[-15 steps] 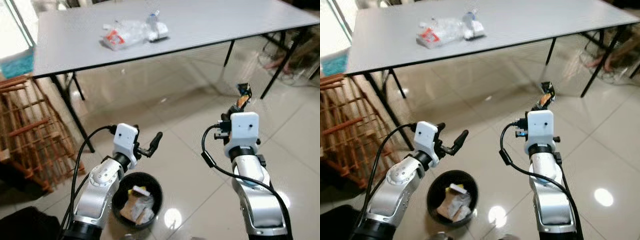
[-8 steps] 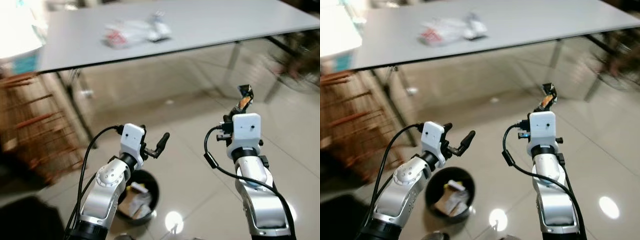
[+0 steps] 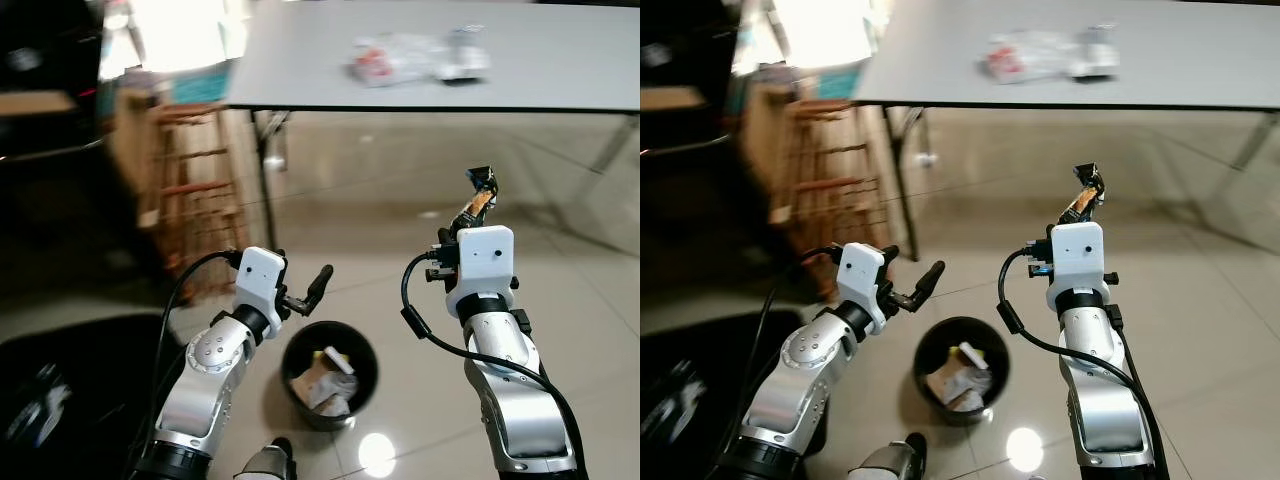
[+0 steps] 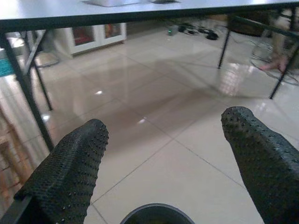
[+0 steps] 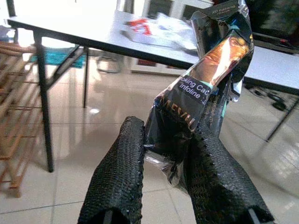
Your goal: Picking trash to rubbish bin
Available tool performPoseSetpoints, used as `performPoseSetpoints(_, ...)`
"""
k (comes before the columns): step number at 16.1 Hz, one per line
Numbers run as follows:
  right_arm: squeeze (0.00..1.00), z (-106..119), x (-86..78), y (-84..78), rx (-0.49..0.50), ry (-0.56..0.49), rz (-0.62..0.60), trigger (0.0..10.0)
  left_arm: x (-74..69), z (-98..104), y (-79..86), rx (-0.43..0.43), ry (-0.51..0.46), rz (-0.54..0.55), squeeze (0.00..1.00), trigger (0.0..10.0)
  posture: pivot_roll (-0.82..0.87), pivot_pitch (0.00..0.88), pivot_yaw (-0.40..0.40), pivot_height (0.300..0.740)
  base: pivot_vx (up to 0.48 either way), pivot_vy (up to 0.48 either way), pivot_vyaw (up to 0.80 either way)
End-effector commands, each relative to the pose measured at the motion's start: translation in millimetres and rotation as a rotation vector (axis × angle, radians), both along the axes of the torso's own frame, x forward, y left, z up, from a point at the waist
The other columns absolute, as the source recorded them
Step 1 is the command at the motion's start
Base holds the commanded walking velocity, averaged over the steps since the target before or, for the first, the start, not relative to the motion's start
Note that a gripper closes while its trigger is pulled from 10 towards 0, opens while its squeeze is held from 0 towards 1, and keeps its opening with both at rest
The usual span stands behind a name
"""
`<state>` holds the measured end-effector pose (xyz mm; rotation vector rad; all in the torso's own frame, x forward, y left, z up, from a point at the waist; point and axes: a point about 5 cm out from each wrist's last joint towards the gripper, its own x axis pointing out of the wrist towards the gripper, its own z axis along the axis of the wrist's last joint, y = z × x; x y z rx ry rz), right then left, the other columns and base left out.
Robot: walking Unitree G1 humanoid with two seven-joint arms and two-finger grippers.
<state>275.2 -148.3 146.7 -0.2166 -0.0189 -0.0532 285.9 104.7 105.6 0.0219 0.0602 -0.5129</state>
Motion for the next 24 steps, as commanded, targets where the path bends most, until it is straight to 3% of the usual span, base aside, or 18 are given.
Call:
performPoseSetpoints(1,0.0,2.0,0.6,0.7,0.004,-0.012,0.002,10.0,0.3,0.6,-1.1,0.008,-0.004,-0.006,0.0,10.0,-0.01,0.088,0.014,0.74,0.0,0.0,0.8)
performPoseSetpoints(10,0.0,2.8,1.3,1.6,0.009,-0.018,0.009,10.0,-0.5,2.9,-3.3,0.016,-0.02,-0.031,0.0,10.0,-0.01,0.089,0.013,0.74,0.0,0.0,0.79)
performPoseSetpoints(18,0.0,1.5,0.8,1.3,0.031,-0.012,-0.001,10.0,-3.2,1.3,-4.9,0.026,-0.018,-0.047,0.0,10.0,-0.01,0.097,0.014,0.74,0.0,0.0,0.0)
performPoseSetpoints(24,0.0,0.4,0.3,1.2,0.039,-0.007,-0.008,10.0,-4.0,1.1,-6.8,0.024,-0.013,-0.062,0.0,10.0,-0.01,0.098,0.02,0.74,0.0,0.0,-0.79)
